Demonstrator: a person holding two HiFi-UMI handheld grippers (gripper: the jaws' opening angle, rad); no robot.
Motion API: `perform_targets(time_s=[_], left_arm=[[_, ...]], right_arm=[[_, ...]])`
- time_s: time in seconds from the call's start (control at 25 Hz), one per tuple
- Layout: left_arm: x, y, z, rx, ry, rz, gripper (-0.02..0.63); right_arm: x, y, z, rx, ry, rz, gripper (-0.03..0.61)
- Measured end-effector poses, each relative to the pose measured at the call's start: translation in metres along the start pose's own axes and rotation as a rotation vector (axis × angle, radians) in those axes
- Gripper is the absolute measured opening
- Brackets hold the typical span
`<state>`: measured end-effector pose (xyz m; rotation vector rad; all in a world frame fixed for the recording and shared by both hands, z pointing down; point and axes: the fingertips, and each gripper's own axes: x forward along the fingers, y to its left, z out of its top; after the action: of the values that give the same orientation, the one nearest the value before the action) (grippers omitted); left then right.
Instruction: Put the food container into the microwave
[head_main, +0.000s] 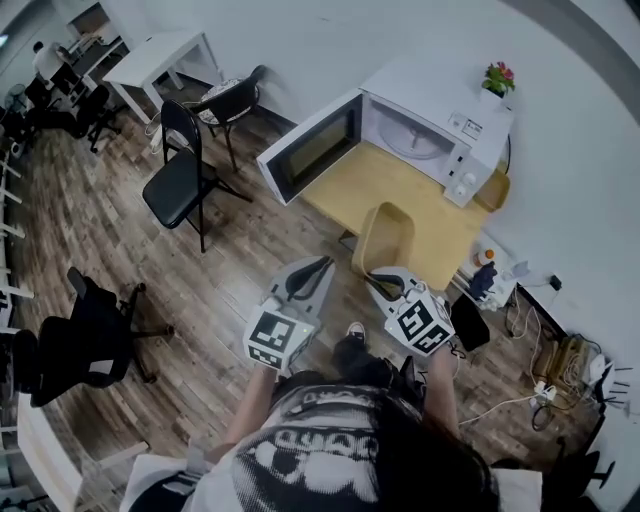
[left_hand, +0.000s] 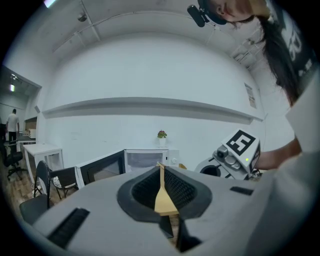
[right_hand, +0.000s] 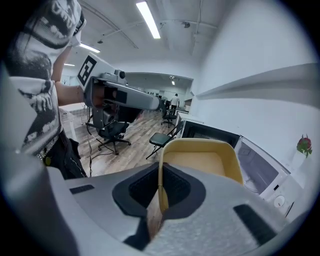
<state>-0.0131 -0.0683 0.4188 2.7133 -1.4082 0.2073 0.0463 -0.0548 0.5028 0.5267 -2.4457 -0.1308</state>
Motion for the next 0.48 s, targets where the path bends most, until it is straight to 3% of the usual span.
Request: perform_targets(time_s=[0.48], left_arm=[[0.067,0.005,0.015,-0.001,0.059,0.065,0.023]], right_arm=[[0.01,-0.069,-0.022,0.005,-0.035,0.044,0.02]])
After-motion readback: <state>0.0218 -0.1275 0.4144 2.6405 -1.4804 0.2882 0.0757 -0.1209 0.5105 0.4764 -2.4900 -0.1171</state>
